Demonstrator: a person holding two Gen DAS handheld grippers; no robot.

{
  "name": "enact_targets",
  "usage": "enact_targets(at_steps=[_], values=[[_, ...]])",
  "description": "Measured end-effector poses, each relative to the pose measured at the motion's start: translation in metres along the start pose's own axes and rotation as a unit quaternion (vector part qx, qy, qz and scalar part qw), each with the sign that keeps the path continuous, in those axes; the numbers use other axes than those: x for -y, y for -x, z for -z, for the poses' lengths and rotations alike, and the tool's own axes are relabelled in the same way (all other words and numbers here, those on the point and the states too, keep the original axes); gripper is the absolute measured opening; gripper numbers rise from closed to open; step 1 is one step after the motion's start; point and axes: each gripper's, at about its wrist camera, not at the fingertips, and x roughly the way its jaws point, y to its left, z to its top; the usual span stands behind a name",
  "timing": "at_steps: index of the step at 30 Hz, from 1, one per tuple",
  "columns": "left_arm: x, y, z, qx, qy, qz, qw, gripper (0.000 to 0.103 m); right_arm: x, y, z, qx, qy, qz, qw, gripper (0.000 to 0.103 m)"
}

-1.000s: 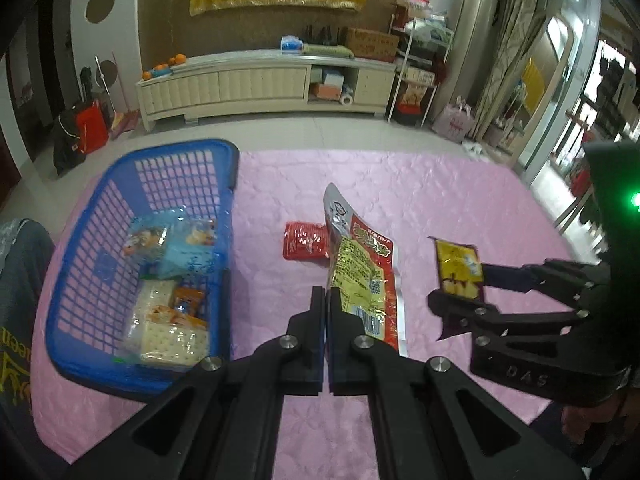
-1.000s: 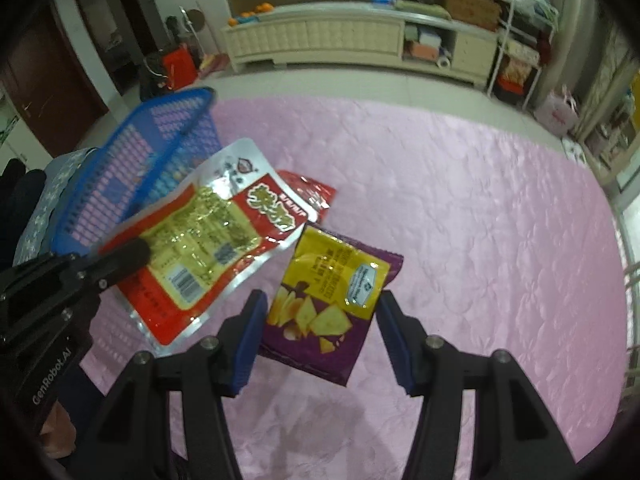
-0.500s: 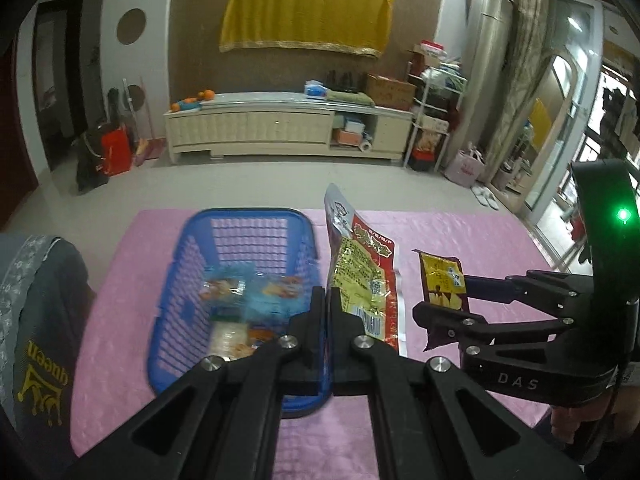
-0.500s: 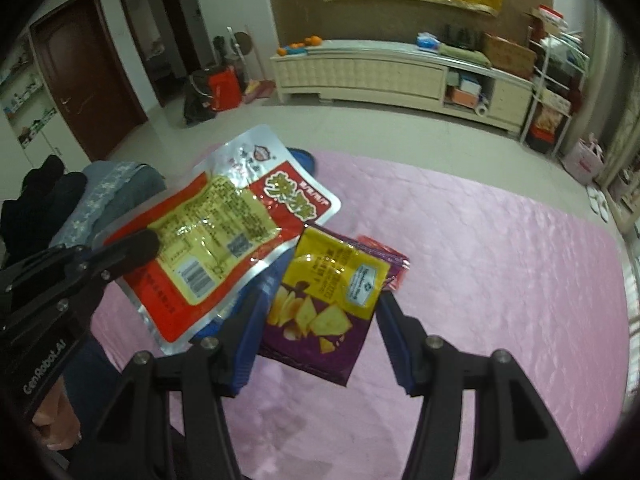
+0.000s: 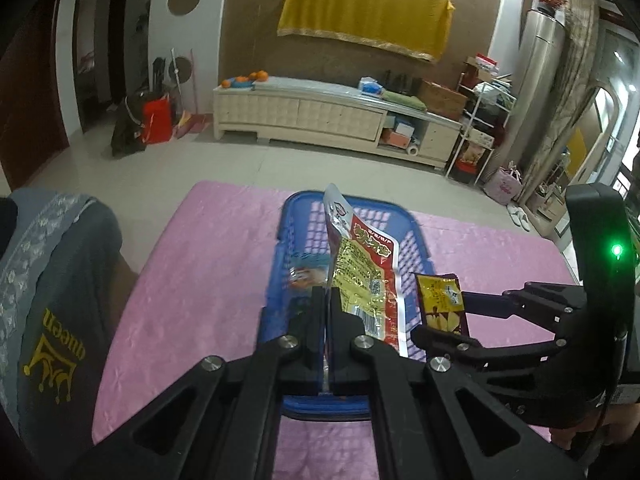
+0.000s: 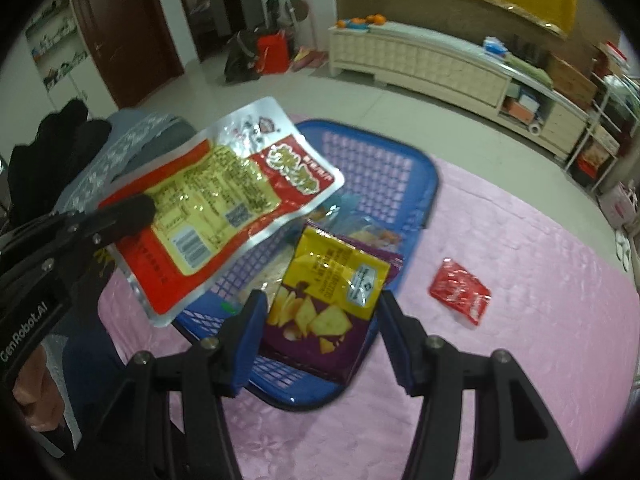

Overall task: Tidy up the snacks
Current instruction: 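Carry the pouch and chip bag over the blue basket with both tools, then open the right tool to drop the chip bag into the basket while the left tool holds the pouch, then lower the red-and-white pouch into the basket and open the left tool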

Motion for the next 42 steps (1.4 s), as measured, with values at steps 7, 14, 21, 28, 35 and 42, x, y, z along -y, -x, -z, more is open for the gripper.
enact_targets(at_steps=[7, 14, 21, 28, 35, 42], values=[[-0.021, -0.012, 0.007, -0.015, 0.028, 0.004, 0.9995, 0.0, -0.023, -0.032, -0.005, -0.05, 0.021, 0.023, 0.998, 0.061], [-0.024, -0.017, 0.008, -0.023, 0.03, 0.004, 0.9993, 0.0, -0.023, -0.045, -0.004, -0.069, 0.001, 0.034, 0.997, 0.066], [-0.018, -0.019, 0.009, -0.029, 0.019, 0.003, 0.9994, 0.0, -0.014, -0.031, 0.001, -0.051, -0.023, 0.028, 0.998, 0.085], [-0.003, -0.018, 0.009, -0.03, -0.001, 0.006, 0.9995, 0.0, -0.008, -0.014, 0.007, -0.029, -0.038, 0.031, 0.998, 0.086], [0.0, -0.028, 0.013, -0.04, -0.014, 0.001, 0.9991, 0.0, 0.009, -0.011, 0.01, -0.017, -0.061, 0.031, 0.997, 0.086], [-0.007, -0.046, 0.017, -0.06, -0.006, 0.005, 0.9982, 0.0, 0.017, -0.014, 0.013, -0.015, -0.077, 0.023, 0.997, 0.086]])
